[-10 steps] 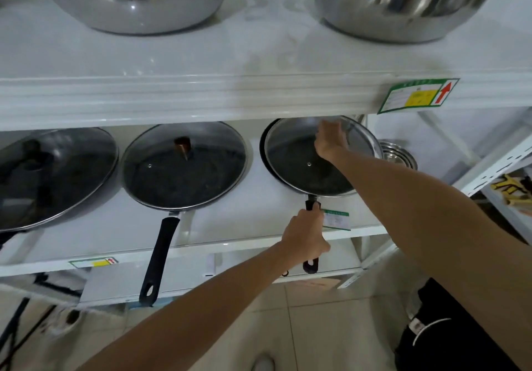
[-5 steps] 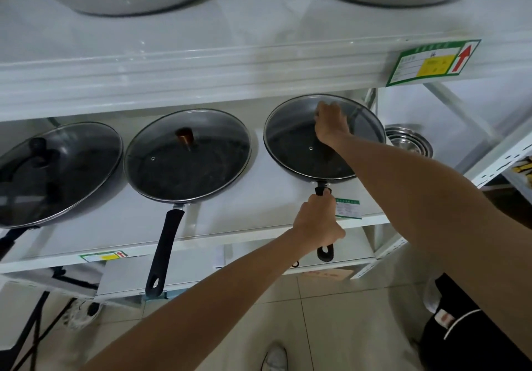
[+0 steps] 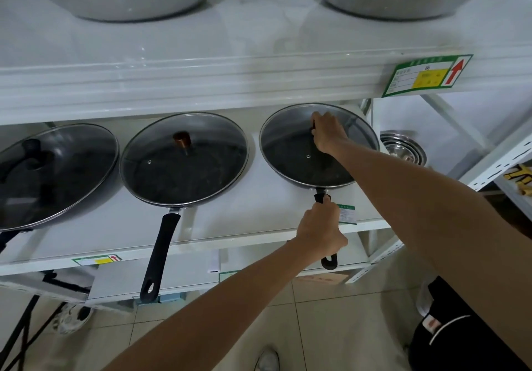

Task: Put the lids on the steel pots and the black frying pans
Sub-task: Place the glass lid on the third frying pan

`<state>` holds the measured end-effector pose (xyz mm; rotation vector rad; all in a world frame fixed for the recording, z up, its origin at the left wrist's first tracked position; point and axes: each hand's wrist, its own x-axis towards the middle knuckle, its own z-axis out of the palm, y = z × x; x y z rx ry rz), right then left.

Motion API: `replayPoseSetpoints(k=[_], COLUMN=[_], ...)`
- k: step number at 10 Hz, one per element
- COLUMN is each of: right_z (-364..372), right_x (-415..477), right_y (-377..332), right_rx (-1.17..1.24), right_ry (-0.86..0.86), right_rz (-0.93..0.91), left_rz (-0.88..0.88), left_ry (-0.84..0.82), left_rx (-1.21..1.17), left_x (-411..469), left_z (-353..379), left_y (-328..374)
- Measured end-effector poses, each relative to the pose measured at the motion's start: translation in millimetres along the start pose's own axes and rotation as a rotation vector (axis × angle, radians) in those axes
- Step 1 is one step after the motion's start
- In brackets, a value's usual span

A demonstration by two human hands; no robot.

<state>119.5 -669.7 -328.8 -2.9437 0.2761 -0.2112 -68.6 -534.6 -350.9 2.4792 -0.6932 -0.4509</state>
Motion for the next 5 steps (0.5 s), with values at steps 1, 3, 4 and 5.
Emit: replayPoseSetpoints(k=[1,3,4,5], right_z=[0,-26,-44,-59], right_x=[-12,-74,-126,-197], right_y=[-1,-27,-44,-51], right_rx=[0.035,0.08,0.059,0.07], right_ry=[-0.039,-0.241,-0.316,-0.324], right_rz=[0.043,0.131,0.107,0.113], left_rz=[-0.008,-0.033,-0.111,-0.202], left_ry=[-0.008,-0.14,-0.139,-0.005], left_rx=[-0.006,-0.043,-0.013,0.063], left_x=[-3,-16,-49,-107], left_z=[1,-31,-65,-106], left_y=[0,-3,-19,-43])
